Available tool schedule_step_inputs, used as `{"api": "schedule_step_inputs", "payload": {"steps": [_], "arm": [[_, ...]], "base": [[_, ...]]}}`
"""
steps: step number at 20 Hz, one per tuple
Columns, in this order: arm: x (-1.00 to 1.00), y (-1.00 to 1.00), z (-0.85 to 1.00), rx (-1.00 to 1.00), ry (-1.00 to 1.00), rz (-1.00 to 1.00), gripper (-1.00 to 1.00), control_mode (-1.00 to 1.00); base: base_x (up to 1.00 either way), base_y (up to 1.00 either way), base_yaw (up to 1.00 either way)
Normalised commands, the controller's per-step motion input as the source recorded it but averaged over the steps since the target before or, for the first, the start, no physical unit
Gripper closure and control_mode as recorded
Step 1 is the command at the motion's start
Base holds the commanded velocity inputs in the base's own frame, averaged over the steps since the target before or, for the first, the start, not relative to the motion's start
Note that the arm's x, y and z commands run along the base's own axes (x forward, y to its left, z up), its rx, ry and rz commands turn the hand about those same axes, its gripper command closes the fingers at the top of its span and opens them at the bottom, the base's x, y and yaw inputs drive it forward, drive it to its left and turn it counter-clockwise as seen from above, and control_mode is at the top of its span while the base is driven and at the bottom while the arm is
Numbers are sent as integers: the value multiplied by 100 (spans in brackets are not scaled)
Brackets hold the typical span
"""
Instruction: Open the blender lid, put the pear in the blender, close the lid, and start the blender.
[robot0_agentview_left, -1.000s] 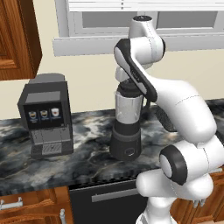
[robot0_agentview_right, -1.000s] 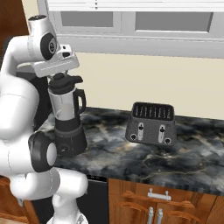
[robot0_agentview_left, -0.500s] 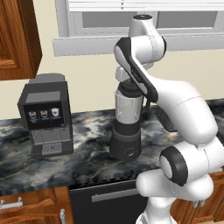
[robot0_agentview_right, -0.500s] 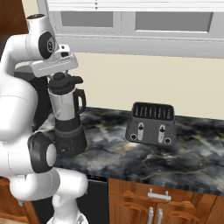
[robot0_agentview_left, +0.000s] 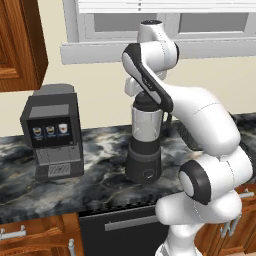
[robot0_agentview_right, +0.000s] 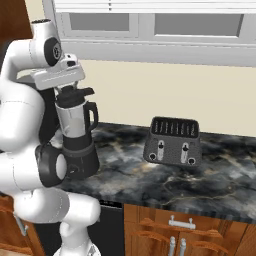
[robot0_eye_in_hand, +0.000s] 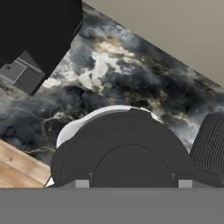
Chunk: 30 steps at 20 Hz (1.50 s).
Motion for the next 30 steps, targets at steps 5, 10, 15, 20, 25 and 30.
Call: {"api": "schedule_step_inputs", "payload": {"steps": [5, 10, 15, 20, 25, 30], "arm": [[-8, 9, -36, 3, 0, 2, 100, -100], [-32, 0, -30, 8, -9, 0, 100, -100], [-21, 0, -2, 7, -24, 0, 100, -100], [0, 1, -6, 7, -13, -2, 100, -100], [0, 0, -23, 7, 0, -1, 100, -100], [0, 0, -28, 6, 0, 0, 100, -100]], "base": [[0, 0, 0], [0, 0, 0], [0, 0, 0], [0, 0, 0], [0, 0, 0], [0, 0, 0]]}}
